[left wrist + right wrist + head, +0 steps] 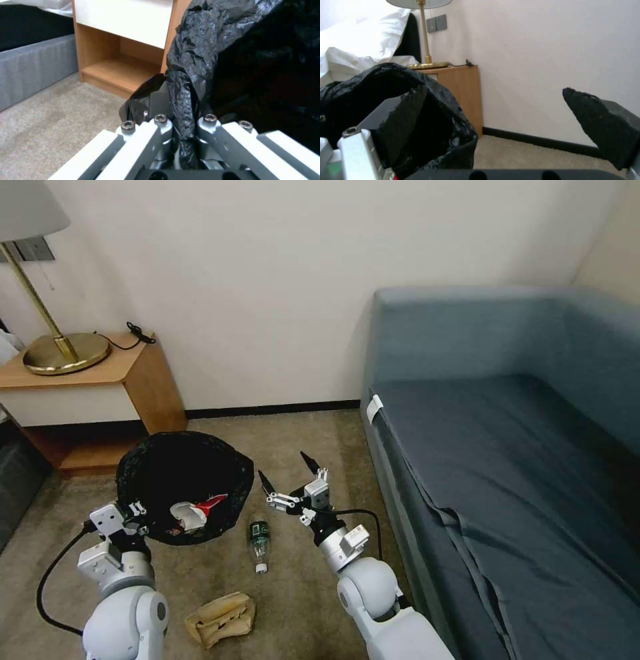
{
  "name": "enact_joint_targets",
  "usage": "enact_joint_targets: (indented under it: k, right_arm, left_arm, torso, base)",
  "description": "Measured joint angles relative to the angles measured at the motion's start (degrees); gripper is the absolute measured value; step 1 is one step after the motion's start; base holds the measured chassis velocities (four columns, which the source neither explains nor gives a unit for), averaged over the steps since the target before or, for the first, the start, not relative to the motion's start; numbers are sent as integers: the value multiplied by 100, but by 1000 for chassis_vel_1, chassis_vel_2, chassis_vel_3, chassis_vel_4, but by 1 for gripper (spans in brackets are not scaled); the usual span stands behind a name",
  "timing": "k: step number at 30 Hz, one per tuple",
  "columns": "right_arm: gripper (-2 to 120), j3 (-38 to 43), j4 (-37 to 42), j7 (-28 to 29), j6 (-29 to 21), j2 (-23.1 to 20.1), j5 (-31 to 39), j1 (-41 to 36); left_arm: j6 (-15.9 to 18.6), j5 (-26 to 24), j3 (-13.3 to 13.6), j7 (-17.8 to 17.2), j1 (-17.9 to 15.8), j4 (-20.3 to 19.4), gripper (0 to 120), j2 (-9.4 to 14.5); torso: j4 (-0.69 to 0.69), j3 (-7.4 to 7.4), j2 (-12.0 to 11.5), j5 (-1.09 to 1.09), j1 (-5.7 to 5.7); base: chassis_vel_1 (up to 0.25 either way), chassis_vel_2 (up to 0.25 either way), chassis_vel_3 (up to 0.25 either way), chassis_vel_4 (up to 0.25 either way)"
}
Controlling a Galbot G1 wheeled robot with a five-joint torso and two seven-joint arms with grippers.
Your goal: Pick up the trash bin, then pick up the garbage on the floor and place it into the trash bin.
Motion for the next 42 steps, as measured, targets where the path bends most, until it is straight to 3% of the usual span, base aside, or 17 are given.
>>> enact_joint_targets:
  k: [28, 36, 42]
  right_arm:
    - [100, -623, -232, 256, -375, -375, -103, 679]
    - [100, -1053, -653, 368, -559, -713, -112, 1138]
    - [100, -1269, -960, 100, -650, -961, -58, 1426]
  left_arm:
    - [4, 10, -52, -2, 24, -51, 4, 0]
    - [8, -94, -185, 0, 70, -195, 4, 0]
    - [16, -136, -281, -1, 85, -247, 4, 0]
  torso:
    - [0, 0, 0, 0, 0]
    - [0, 0, 0, 1, 0]
    - [0, 0, 0, 1, 0]
  base:
    - [0, 0, 0, 0]
    - [0, 0, 0, 0]
    - [0, 0, 0, 0]
